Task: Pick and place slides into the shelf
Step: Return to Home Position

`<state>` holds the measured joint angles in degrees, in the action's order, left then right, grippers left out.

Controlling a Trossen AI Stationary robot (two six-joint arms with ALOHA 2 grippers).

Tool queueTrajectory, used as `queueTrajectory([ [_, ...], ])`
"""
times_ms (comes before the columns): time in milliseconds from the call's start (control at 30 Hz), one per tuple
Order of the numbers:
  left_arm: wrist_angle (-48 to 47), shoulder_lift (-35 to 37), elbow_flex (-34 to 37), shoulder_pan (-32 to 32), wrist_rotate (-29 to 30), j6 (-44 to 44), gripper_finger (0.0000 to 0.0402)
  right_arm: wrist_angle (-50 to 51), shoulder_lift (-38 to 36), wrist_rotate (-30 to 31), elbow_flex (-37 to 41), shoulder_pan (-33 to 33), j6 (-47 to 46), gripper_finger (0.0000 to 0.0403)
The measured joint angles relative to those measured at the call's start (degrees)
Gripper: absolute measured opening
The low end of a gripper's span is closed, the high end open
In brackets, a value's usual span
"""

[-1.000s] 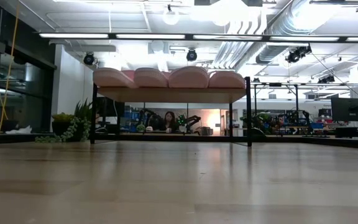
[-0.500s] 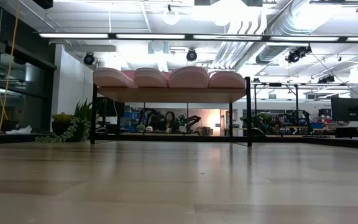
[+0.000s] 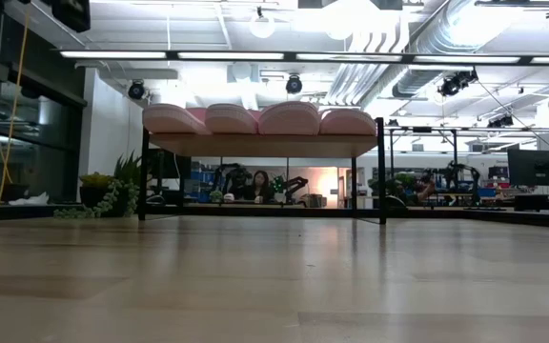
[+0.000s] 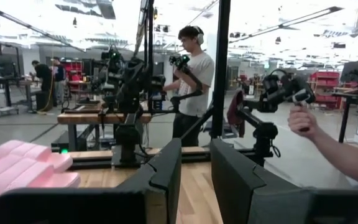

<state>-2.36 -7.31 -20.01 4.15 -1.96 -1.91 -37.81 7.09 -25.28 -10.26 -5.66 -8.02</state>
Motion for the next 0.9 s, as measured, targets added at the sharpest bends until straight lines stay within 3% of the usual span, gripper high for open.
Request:
queueTrajectory([
  [300, 4.7, 0.0, 3.1, 0.0, -1.1, 0.4, 0.0074, 3.2, 0.0, 0.2, 0.0, 5.3, 4.5, 0.0079],
  [633, 9.9, 0.0, 8.0, 0.0, 0.4, 2.7, 0.0074, 7.5, 0.0, 9.0, 0.0, 11.8, 12.3, 0.0079],
  [900, 9.9, 0.0, 8.1, 0.0, 1.1, 3.9, 0.0074, 13.4, 0.0, 13.3, 0.0, 12.6, 11.5, 0.0079],
])
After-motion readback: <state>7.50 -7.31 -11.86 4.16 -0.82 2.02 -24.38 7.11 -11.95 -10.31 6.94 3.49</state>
